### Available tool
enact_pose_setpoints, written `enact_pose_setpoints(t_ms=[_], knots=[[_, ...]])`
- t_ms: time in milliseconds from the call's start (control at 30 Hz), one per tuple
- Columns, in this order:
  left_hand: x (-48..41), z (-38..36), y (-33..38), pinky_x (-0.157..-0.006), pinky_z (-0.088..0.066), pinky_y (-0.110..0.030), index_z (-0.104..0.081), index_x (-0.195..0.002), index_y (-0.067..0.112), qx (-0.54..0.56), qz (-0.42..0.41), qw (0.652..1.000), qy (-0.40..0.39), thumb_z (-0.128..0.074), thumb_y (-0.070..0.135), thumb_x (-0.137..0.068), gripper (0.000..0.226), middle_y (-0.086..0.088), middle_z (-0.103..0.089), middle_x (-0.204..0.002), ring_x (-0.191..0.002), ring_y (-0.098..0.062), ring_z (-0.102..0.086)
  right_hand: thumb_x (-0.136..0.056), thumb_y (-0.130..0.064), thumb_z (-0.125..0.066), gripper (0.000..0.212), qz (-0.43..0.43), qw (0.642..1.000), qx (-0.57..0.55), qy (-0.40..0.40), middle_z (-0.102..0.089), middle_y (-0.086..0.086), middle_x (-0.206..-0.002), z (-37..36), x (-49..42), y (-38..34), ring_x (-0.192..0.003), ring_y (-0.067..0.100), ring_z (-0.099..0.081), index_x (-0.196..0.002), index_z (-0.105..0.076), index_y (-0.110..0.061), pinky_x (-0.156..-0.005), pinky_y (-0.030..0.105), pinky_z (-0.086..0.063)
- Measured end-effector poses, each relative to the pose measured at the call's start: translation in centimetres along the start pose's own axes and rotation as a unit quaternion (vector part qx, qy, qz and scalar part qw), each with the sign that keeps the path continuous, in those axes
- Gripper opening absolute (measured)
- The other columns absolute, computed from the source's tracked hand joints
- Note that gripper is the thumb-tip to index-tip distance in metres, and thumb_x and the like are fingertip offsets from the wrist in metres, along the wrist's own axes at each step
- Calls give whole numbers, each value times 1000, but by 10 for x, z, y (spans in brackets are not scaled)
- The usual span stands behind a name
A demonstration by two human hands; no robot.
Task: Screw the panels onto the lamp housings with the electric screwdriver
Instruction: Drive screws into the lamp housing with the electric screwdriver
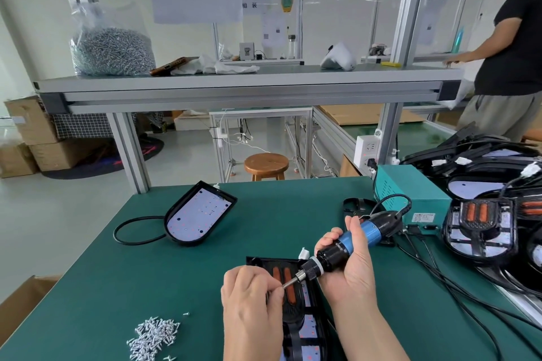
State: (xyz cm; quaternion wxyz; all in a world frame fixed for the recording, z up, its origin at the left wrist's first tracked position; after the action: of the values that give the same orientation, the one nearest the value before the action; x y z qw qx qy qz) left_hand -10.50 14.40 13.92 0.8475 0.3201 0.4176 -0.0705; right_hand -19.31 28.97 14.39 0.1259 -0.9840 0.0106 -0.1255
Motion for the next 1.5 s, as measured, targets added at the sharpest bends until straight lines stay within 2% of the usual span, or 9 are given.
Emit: enact_pose_setpoints(t_ms=[100, 200, 433, 533, 700, 800, 900, 1200, 1500], knots=[[0, 0, 0, -68, -51, -47, -68, -63, 15, 7, 12, 1000, -4, -72, 10, -66, 7, 9, -60, -79, -86, -16, -49, -75, -39, -81, 19, 14, 1000, -5, 2, -59, -2, -67, -1, 2, -1, -50, 9, -55, -70, -77, -21, -48, 21, -50], [0, -1, 1, -75, -47, -42, -70, -66, 19, 22, 31, 999, -11, -72, 13, -68, 7, 13, -60, -81, -87, -12, -49, -75, -46, -80, 40, 28, 999, -22, 0, -57, 0, -72, 1, -2, -4, -56, 11, -54, -103, -67, -21, -52, 22, -50], [-4, 4, 4, -90, -42, -35, -78, -87, 21, 63, 72, 994, -54, -78, 27, -68, 20, 11, -62, -97, -103, -16, -53, -76, -51, -77, 49, 39, 999, -8, -14, -57, 2, -73, 4, -4, -6, -58, 13, -55, -112, -63, -20, -53, 23, -51], [-11, 10, -11, -91, -36, -13, -71, -101, 37, 162, 209, 963, -51, -70, 36, -86, 16, 18, -51, -111, -113, -2, -49, -78, -50, -77, 46, 50, 999, 3, -20, -59, 2, -75, 3, -3, -9, -62, 13, -57, -110, -62, -20, -55, 23, -53], [-14, -4, -49, -76, -40, -23, -56, -127, 24, 179, 404, 883, -161, -67, 42, -90, 43, 5, -59, -105, -95, -3, -58, -83, -51, -74, 44, 66, 997, 29, -27, -68, 5, -82, 2, -2, -16, -69, 14, -67, -113, -65, -19, -58, 22, -57], [-13, -8, -58, -70, -42, -24, -48, -128, 29, 146, 404, 876, -220, -67, 62, -75, 65, 4, -60, -88, -84, -9, -60, -84, -55, -70, 45, 87, 993, 69, -36, -70, 4, -83, 1, 0, -19, -75, 15, -70, -114, -66, -21, -61, 20, -58], [-15, -12, -63, -91, -52, -34, -58, -115, 32, 172, 396, 862, -266, -67, 65, -59, 66, 9, -73, -96, -94, -10, -69, -86, -57, -67, 47, 103, 989, 96, -46, -69, 3, -79, -2, 3, -20, -73, 13, -70, -115, -64, -20, -60, 19, -57], [-12, -13, -65, -99, -53, -43, -70, -106, 26, 278, 378, 844, -261, -74, 50, -65, 47, 12, -77, -102, -98, -9, -72, -82, -52, -70, 42, 164, 968, 162, -101, -57, -3, -73, -22, 14, -35, -59, 9, -54, -109, -62, -22, -57, 18, -50], [-15, -18, -71, -97, -53, -48, -69, -101, 24, 266, 384, 841, -275, -76, 52, -62, 49, 7, -77, -100, -98, -17, -72, -81, -40, -76, 42, 206, 938, 238, -143, -70, 5, -81, -52, 17, -40, -78, 19, -72, -115, -62, -20, -72, 25, -59]])
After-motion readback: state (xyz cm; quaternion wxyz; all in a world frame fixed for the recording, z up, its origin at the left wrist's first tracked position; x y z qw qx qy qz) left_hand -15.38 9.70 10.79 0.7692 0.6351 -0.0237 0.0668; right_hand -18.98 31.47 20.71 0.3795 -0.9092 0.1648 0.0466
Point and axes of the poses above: each hand's wrist, its own x-axis away from the middle knuckle, its own z-axis out of the back of the hand, y = z × x, the point moved 3 cm from there along -x, towards the middle knuckle
